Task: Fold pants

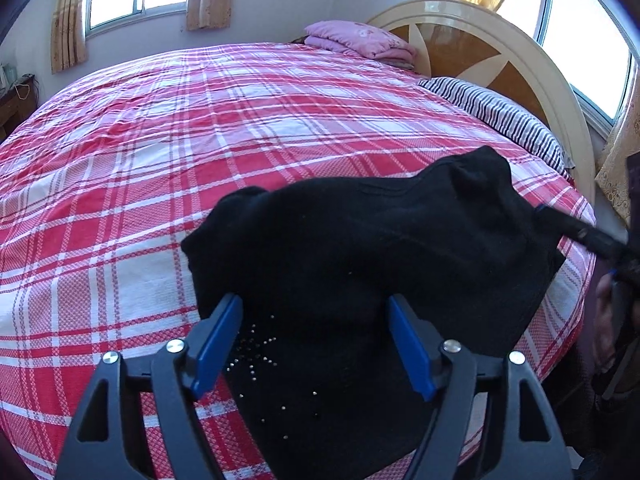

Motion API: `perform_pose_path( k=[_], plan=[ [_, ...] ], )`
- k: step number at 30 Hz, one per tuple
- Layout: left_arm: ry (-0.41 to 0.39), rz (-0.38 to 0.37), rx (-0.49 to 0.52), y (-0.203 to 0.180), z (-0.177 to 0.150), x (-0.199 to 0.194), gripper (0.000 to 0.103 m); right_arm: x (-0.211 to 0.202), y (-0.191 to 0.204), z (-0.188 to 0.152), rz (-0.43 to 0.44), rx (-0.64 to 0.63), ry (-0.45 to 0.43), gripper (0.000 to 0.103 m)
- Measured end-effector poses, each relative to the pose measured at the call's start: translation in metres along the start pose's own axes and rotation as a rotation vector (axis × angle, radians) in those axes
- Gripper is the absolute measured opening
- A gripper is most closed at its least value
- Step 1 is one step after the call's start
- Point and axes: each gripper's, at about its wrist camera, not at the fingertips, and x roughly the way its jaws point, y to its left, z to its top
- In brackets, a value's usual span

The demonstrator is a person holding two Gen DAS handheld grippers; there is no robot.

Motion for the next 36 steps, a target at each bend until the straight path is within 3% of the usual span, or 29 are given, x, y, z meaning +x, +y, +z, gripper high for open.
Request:
perform_pose_path(
  k=[4, 8, 13, 17, 22, 27, 30, 36],
  plan=[
    [0.002, 0.0, 0.01, 0.0, -0.001, 0.004, 0.079, 0.001, -0.016, -0.004, 0.061, 0.063, 0.009, 0.062],
    [0.005, 0.015, 0.019, 0.001, -0.003, 0.005, 0.092, 0.003, -0.019, -0.009, 0.072, 0.035, -0.009, 0.062],
    [0.011, 0.014, -0.012, 0.01, -0.006, 0.004, 0.1, -0.007, -0.02, -0.006, 0.095, 0.038, -0.041, 0.062],
    [0.019, -0.02, -0.055, 0.019, -0.009, 0.007, 0.101, -0.018, -0.03, -0.001, 0.036, 0.071, -0.088, 0.062],
    [0.014, -0.015, -0.046, 0.015, -0.01, 0.008, 0.102, -0.004, -0.055, -0.002, 0.035, 0.167, -0.012, 0.062],
    [0.006, -0.012, -0.042, 0.013, -0.009, 0.011, 0.103, 0.005, -0.044, -0.005, 0.059, 0.128, 0.022, 0.063],
    [-0.004, -0.001, -0.023, 0.01, -0.007, 0.016, 0.103, 0.012, -0.034, -0.007, 0.021, 0.065, 0.035, 0.064],
    [-0.014, -0.021, -0.024, 0.015, -0.007, 0.016, 0.103, 0.008, -0.046, -0.006, 0.026, 0.114, 0.033, 0.063]
  ],
)
